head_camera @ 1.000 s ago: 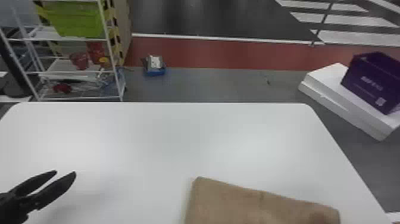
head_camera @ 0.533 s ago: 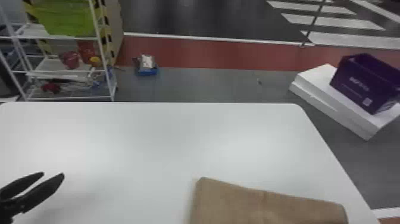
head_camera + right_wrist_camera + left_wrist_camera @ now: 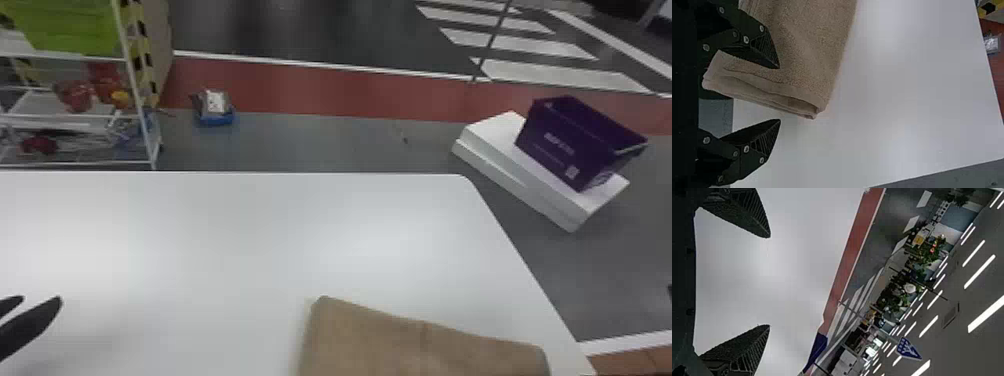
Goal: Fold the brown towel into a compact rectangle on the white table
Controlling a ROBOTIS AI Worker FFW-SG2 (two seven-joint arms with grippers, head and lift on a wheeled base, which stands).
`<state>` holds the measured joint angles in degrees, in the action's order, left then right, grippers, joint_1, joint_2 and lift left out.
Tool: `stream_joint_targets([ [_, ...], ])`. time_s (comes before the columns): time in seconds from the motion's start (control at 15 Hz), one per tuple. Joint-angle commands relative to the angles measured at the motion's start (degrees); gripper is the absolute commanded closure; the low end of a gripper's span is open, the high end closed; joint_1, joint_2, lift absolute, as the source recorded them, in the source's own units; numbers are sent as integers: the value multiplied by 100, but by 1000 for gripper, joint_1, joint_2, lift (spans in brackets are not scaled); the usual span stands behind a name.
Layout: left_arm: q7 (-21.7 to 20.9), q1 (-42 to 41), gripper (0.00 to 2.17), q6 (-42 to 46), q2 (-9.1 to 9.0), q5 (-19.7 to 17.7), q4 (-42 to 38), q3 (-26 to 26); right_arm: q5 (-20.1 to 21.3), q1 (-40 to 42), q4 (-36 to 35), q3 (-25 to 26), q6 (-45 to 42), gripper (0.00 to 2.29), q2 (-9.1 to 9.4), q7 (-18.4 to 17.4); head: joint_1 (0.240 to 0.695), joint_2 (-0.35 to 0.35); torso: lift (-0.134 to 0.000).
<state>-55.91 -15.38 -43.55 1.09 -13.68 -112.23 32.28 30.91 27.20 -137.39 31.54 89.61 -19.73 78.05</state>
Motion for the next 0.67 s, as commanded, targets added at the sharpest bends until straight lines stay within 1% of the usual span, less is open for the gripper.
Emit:
stream_joint_targets([
  [0.0, -8, 0, 63, -1, 6, 5, 0, 15, -59, 31, -34, 142, 47, 70, -22, 28, 695, -221, -124],
  [0.13, 1, 0, 63, -1, 14, 5, 0, -3, -15, 145, -34, 116, 47, 73, -13, 28, 695, -228, -124],
  [0.27, 1, 9, 63, -1, 14, 5, 0, -20, 56, 286, -16, -25, 47, 73, 22, 28, 695, -233, -124],
  [0.4, 1, 18, 63, -1, 14, 41, 0, -29, 179, 339, 63, -104, 47, 80, 31, 28, 695, -233, -124],
  [0.6, -8, 18, 63, -1, 23, 49, 35, -20, 477, 339, 309, -403, 47, 113, 22, 28, 695, -235, -124],
])
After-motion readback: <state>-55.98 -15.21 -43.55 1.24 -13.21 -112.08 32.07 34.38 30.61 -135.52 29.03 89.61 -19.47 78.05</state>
